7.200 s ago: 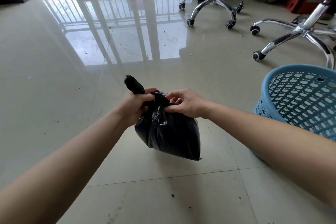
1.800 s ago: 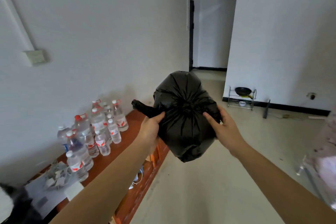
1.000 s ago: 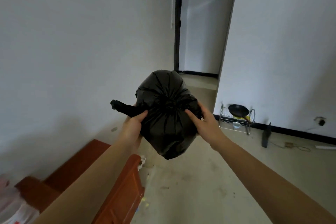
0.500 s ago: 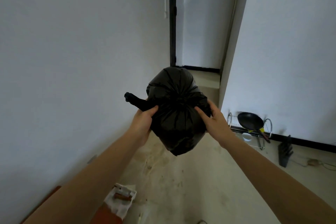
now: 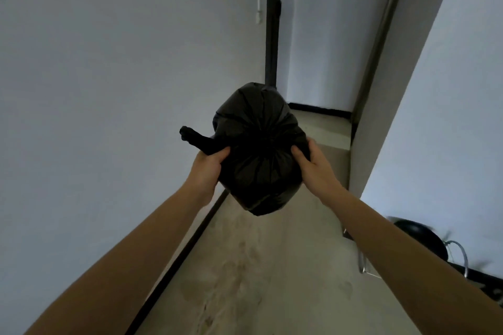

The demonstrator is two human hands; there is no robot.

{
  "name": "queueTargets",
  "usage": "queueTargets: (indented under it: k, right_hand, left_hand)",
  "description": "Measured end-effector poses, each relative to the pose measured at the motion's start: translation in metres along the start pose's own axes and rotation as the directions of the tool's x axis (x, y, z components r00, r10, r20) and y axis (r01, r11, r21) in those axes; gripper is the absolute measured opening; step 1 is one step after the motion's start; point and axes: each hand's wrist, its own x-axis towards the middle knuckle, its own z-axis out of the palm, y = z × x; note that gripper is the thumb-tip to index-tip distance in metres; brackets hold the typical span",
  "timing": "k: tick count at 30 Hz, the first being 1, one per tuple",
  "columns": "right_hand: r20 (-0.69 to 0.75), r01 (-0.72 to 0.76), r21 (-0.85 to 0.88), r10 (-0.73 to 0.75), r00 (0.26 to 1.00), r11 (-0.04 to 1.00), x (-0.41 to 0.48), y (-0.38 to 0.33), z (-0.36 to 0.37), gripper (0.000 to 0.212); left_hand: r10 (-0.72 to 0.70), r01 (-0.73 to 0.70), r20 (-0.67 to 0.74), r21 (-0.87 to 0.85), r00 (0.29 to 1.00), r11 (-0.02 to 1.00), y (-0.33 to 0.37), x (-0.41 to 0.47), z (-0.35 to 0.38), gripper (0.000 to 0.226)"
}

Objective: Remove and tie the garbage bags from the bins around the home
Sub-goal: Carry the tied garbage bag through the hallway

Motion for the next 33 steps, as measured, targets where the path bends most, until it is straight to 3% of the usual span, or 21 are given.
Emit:
queueTargets:
  k: [8, 19, 29, 33]
  right_hand:
    - [0.007, 0.085, 0.036, -0.086, 0.996, 0.996, 0.249, 0.049, 0.058, 0.033]
    - [-0.034, -0.003, 0.115, 0.007, 0.999, 0.993, 0.520, 0.103, 0.086, 0.032]
    - [-0.002, -0.155, 0.068, 0.155, 0.988, 0.986, 0.759, 0.271, 0.056, 0.031]
    - [0.026, -0.299, 0.042, 0.298, 0.954, 0.953, 0.854, 0.348, 0.048, 0.022]
  left_hand:
    - [0.095, -0.095, 0.005, -0.057, 0.995, 0.994, -0.015, 0.251, -0.030, 0.027]
    - [0.026, -0.025, 0.102, -0.011, 0.994, 1.000, -0.011, 0.553, -0.016, 0.025]
    - [-0.191, 0.186, 0.102, 0.053, 0.976, 0.981, -0.128, 0.822, 0.042, 0.028]
    - [-0.339, 0.339, -0.007, 0.055, 0.941, 0.939, -0.175, 0.929, 0.071, 0.023]
